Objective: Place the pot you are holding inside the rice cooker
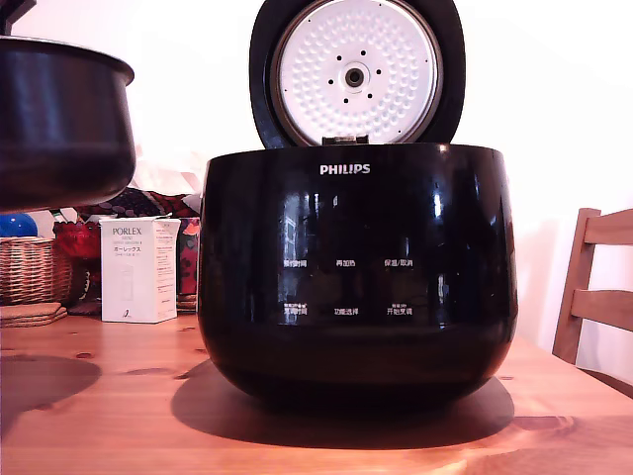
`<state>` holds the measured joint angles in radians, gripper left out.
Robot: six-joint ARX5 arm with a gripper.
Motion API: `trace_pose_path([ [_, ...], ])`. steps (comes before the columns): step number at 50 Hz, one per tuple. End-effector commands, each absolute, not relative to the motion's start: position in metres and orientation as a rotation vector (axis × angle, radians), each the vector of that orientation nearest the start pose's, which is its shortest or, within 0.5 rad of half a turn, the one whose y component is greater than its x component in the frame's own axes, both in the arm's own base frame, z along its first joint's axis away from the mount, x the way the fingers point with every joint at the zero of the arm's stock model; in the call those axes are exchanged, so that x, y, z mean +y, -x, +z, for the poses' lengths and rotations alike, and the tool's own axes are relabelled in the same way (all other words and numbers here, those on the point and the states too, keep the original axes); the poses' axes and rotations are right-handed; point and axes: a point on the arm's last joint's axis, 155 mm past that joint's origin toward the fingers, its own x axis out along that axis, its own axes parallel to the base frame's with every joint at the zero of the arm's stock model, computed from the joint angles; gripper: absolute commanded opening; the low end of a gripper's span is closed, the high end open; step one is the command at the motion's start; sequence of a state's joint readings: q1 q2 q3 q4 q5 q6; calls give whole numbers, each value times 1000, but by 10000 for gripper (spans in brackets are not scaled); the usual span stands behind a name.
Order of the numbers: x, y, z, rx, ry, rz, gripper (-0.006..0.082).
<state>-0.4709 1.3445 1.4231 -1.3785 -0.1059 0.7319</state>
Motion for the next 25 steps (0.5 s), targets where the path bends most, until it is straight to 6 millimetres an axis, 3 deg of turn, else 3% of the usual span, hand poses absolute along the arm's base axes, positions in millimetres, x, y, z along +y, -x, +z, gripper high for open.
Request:
trace_pose_path([
  [1, -102, -257, 213, 1053, -1001, -719, -21],
  [25, -104, -257, 214, 1049, -990, -714, -21],
])
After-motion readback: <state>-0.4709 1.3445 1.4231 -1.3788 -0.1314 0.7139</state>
